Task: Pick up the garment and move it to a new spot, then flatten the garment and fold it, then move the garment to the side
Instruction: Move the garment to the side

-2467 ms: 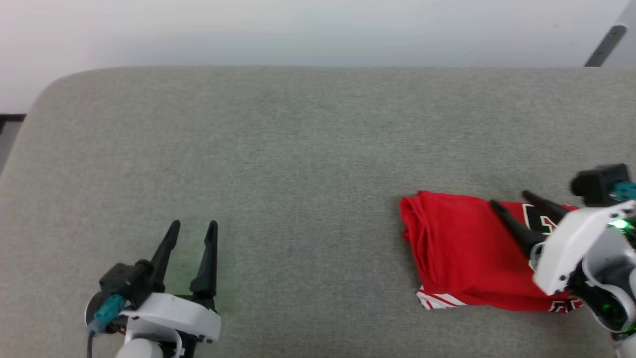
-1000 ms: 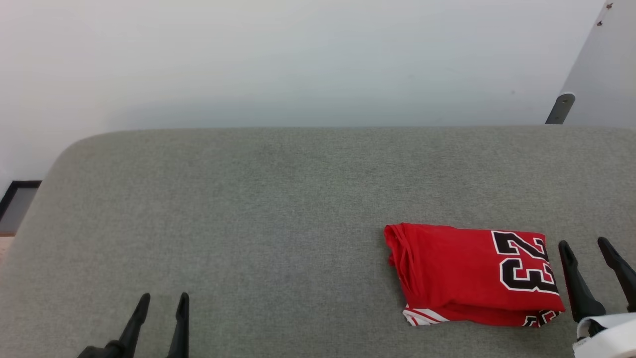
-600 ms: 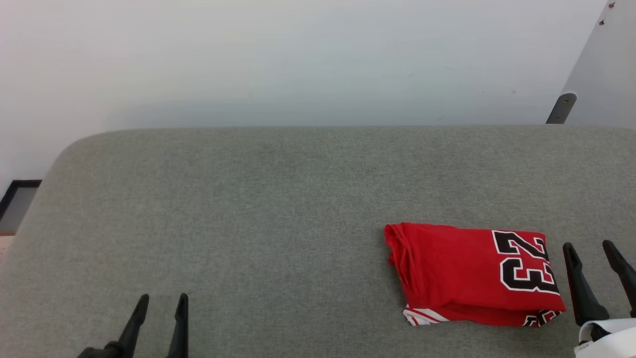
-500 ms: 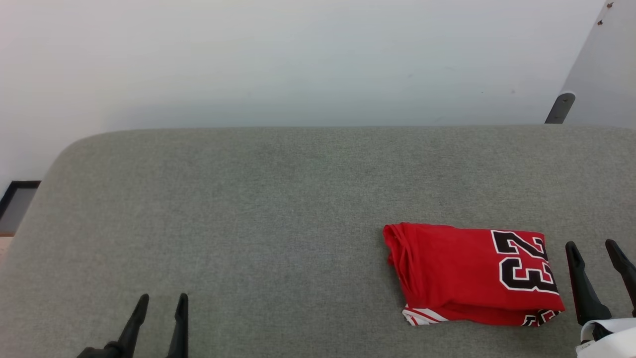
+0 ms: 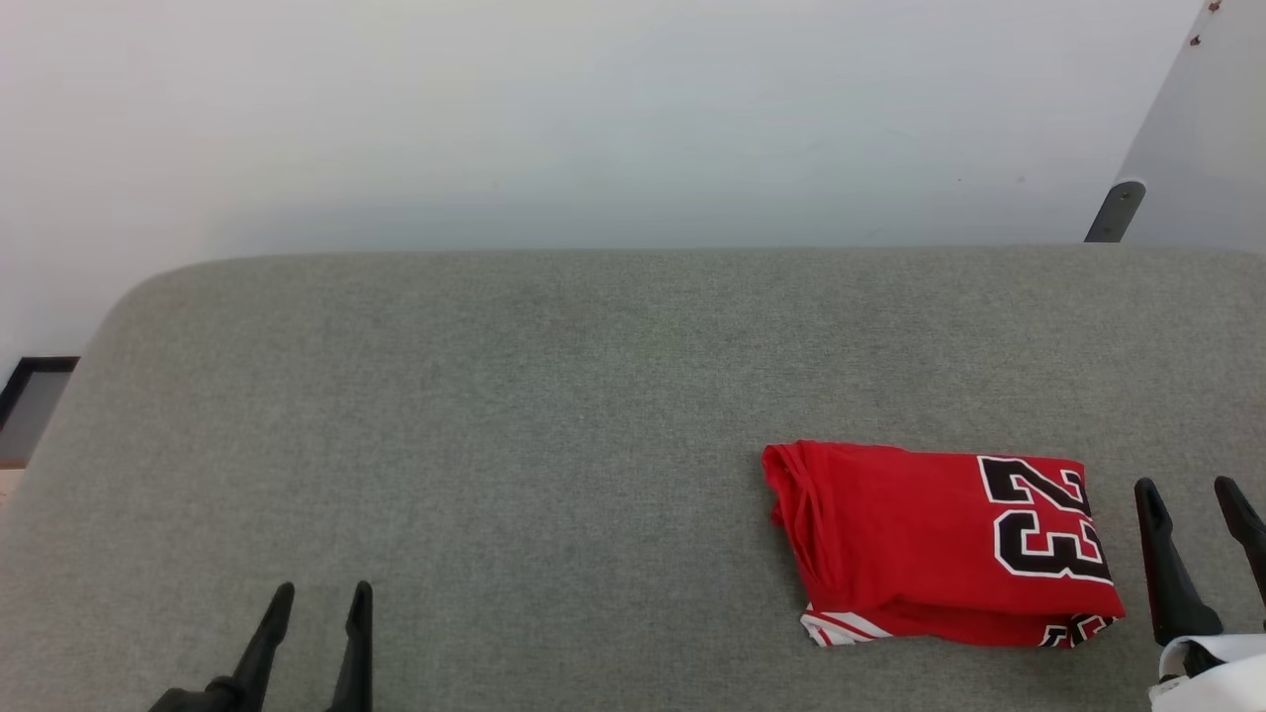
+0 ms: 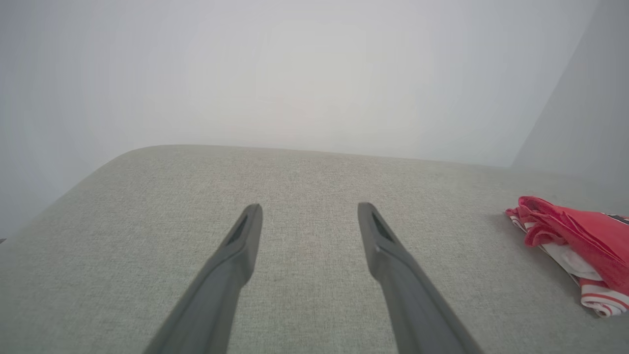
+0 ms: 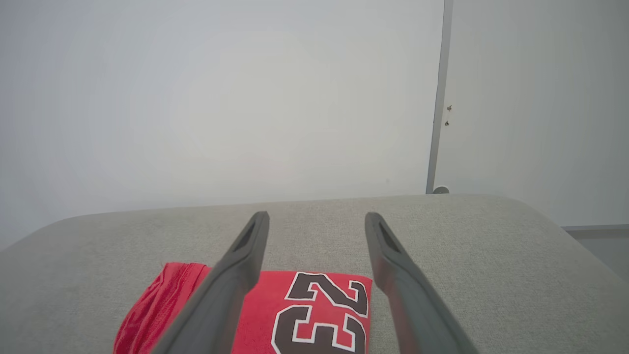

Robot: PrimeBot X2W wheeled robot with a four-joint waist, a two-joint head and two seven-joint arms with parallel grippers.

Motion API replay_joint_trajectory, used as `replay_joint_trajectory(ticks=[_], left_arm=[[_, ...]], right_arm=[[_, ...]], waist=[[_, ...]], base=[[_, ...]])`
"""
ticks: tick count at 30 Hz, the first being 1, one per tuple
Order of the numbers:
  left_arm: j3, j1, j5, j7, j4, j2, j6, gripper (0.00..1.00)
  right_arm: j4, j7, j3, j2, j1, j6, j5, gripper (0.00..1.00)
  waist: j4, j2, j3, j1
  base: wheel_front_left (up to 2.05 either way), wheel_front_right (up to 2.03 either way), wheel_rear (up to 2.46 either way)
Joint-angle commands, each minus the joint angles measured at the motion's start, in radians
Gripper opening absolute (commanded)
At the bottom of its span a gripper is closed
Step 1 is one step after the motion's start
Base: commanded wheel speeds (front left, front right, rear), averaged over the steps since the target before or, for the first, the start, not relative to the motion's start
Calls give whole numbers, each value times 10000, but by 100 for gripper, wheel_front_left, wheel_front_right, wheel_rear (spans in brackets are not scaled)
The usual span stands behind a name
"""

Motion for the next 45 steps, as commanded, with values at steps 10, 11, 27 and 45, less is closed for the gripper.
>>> replay_joint_trajectory(ticks=[10, 11, 27, 45], left_arm=[[-146, -305, -28, -2, 193, -10, -18, 100], [-184, -376, -19, -2, 197, -18, -18, 100], [-880, -1650, -112, -2, 322, -47, -18, 100], [-1900, -3519, -149, -2, -37, 347, -8, 100]], right_arm=[[1440, 1936, -635, 139, -1373, -1, -175, 100], [1607, 2333, -625, 174, -1685, 0, 0, 100], [4310, 10344, -49, -880, -4396, -3, 753, 100], [4688, 8559, 462, -624, -5284, -20, 826, 0]], waist=[[-113, 0, 180, 0], [-95, 0, 234, 0], [607, 0, 1760, 0], [-670, 0, 2933, 0]], base=[[0, 0, 0], [0, 0, 0], [0, 0, 0], [0, 0, 0]])
